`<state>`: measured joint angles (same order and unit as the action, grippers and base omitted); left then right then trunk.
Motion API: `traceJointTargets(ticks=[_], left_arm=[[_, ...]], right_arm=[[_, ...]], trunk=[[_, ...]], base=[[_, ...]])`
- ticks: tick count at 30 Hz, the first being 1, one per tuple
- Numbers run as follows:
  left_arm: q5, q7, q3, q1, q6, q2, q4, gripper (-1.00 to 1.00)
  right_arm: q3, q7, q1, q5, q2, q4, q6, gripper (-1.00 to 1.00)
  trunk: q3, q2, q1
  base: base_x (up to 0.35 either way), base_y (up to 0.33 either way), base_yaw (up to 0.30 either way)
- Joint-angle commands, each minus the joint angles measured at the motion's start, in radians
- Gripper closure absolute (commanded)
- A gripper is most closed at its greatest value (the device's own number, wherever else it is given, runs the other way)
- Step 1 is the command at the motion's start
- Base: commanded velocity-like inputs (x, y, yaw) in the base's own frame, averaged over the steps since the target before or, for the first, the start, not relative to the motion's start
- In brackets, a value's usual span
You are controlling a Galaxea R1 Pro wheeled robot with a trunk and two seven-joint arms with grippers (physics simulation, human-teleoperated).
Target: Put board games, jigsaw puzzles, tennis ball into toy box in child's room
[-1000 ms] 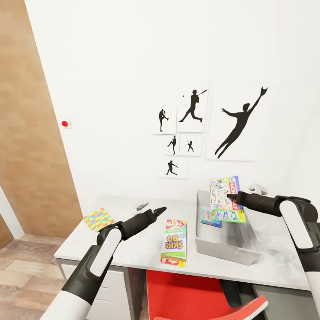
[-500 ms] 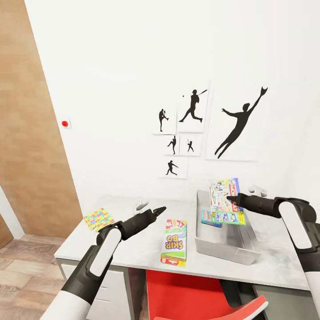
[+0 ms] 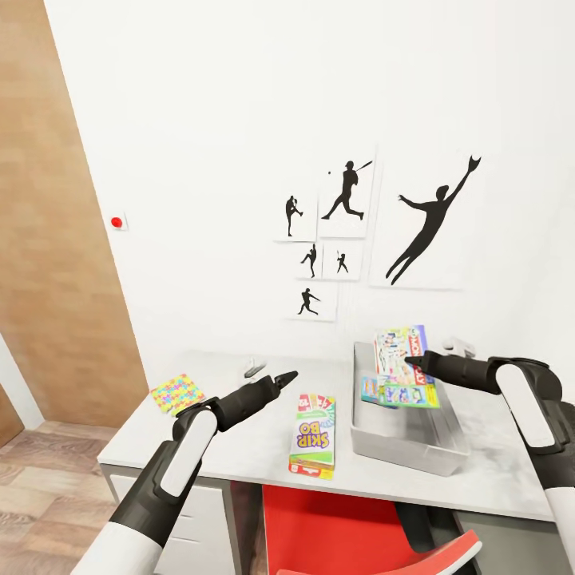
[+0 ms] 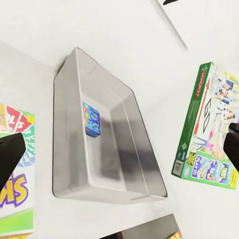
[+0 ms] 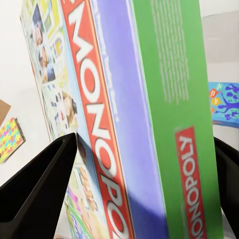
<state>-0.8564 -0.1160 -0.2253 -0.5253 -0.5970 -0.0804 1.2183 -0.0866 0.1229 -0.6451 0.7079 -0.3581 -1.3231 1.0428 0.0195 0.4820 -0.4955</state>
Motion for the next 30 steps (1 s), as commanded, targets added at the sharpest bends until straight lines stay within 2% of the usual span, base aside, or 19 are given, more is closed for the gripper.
traceJointTargets(ticks=[1, 7, 12, 16, 17, 20, 21, 24, 30], left_arm=[[-0.002, -0.002, 0.002, -0.001, -0.005, 0.0, 0.0, -1.0], [-0.002, -0.002, 0.003, -0.002, -0.007, 0.0, -0.003, -1.0], [-0.003, -0.002, 0.003, -0.002, -0.007, 0.0, -0.004, -1.0], [-0.003, -0.002, 0.003, -0.002, -0.007, 0.001, -0.005, -1.0], [-0.003, -0.002, 0.003, -0.002, -0.007, 0.001, -0.005, -1.0], [-0.003, -0.002, 0.003, -0.002, -0.007, 0.001, -0.006, -1.0], [-0.003, -0.003, 0.003, -0.002, -0.007, 0.001, -0.007, -1.0], [-0.003, -0.002, 0.003, -0.002, -0.007, 0.001, -0.007, -1.0], [-0.003, -0.003, 0.004, -0.002, -0.007, 0.001, -0.008, -1.0]], right_arm=[[0.002, 0.011, -0.002, -0.01, 0.0, 0.001, 0.004, 1.0], [0.011, 0.011, -0.01, -0.01, -0.001, 0.009, 0.004, 1.0], [0.013, 0.011, -0.034, -0.01, -0.001, 0.077, 0.004, 1.0], [0.015, 0.011, -0.097, -0.011, 0.002, 0.198, 0.004, 1.0], [0.015, 0.011, -0.097, -0.011, 0.002, 0.198, 0.004, 1.0], [0.015, 0.011, -0.16, -0.011, 0.001, 0.309, 0.004, 1.0], [0.016, 0.011, -0.204, -0.011, 0.001, 0.384, 0.004, 1.0], [0.017, 0.011, -0.265, -0.012, 0.002, 0.488, 0.004, 1.0], [0.019, 0.011, -0.357, -0.014, 0.005, 0.614, 0.004, 1.0]], trunk=[[0.002, 0.002, -0.001], [0.003, 0.002, -0.001], [0.009, 0.002, -0.001], [0.015, 0.002, -0.001], [0.017, 0.002, -0.001], [0.022, 0.002, -0.001], [0.023, 0.002, -0.001], [0.028, 0.002, -0.001], [0.038, 0.002, -0.001]], base=[[0.0, 0.0, 0.0], [0.0, 0.0, 0.0], [0.0, 0.0, 0.0], [0.0, 0.0, 0.0], [0.0, 0.0, 0.0], [0.0, 0.0, 0.0], [0.0, 0.0, 0.0], [0.0, 0.0, 0.0], [0.0, 0.0, 0.0]])
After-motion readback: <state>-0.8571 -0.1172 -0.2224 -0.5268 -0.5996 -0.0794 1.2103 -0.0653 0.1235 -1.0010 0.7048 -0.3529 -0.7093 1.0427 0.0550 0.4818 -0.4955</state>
